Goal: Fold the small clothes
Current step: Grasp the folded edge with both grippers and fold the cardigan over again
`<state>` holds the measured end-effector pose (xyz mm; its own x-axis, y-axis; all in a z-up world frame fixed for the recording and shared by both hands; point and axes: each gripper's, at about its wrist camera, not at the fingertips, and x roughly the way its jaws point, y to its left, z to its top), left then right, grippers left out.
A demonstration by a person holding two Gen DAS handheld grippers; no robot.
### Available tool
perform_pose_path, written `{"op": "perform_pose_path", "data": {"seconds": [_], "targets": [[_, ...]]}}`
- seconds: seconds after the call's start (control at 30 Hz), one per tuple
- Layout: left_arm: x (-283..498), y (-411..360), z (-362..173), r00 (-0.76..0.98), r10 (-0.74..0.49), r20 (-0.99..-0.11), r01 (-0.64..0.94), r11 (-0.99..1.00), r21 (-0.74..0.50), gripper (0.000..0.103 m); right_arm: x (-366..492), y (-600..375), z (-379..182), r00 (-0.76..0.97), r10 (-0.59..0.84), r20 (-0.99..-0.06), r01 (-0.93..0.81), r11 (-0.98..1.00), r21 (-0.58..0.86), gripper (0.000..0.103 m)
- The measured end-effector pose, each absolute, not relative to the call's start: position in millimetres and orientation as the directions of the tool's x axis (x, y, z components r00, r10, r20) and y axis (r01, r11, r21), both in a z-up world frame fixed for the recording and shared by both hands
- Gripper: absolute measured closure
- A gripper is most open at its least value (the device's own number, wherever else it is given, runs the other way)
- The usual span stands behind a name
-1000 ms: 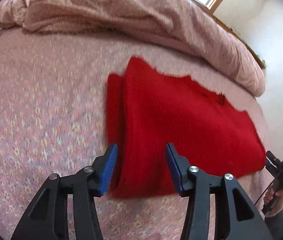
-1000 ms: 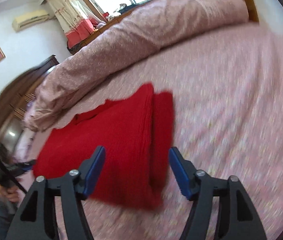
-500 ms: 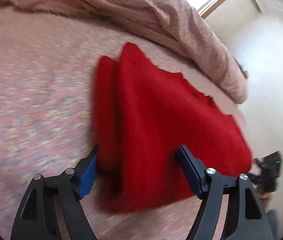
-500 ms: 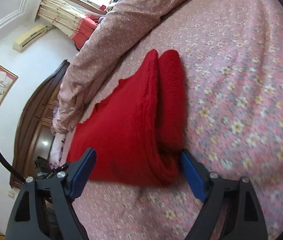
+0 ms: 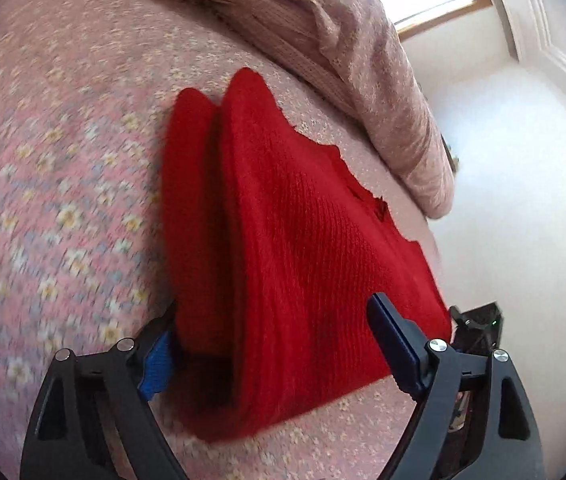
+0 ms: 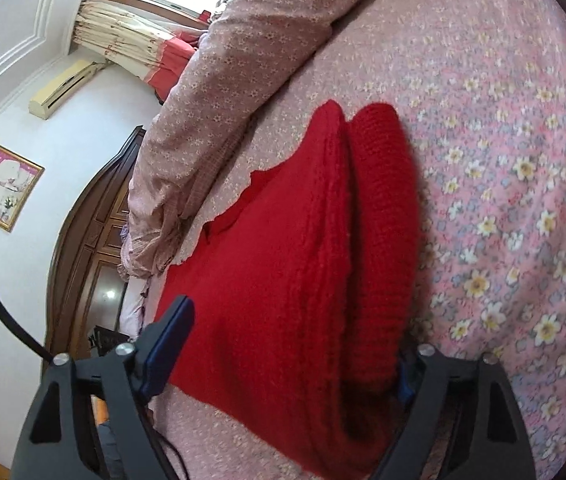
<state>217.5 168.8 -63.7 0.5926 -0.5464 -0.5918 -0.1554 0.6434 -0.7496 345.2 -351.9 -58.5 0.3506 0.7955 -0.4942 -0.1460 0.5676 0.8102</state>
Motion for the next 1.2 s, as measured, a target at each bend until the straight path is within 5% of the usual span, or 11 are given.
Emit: {"op": "perform_pose_path", "data": {"seconds": [0.1,0.13,0.2,0.47,0.77,0.9,1.2], "targets": [[224,166,-64,0.591,-0.529,-0.609,-0.177,0.651,-0.738,0.022,349,-358,-66,0.317,0.815,-0.485,-0.107,0.539,0.836,0.043],[228,164,-64,0.596,-0.516,-0.615,-0.181,0.66,-0.729,0.035,350,-360,-70,0.314,0.817,-0.483,-0.088,0.532,0.842,0.063],[235,159,-65,0.58,-0.467,-0.667,-0.194,0.716,-0.67,0.079,349,-361,-80,0.302,0.817,-0.491,-0.046,0.527,0.849,0.072],[204,149,-46,0.606,-0.52,-0.602,-0.133,0.68,-0.721,0.083,318,-355,-46,0.355,0.737,-0.575,-0.11,0.644,0.757,0.079],[148,127,-44,0.492,-0.524,-0.695,-0.142,0.739,-0.658,0.081,215,-390,-40,0.341,0.746,-0.571,-0.087,0.63,0.771,0.078],[142,119,-45,0.485,-0.439,-0.757,-0.154,0.809,-0.568,0.068,199,-394,-57,0.353,0.709,-0.611,-0.064,0.669,0.74,0.072],[76,84,10,0.62,-0.172,-0.766,-0.165,0.925,-0.341,0.067,210,-402,-67,0.419,0.699,-0.58,-0.089,0.667,0.74,0.064]]}}
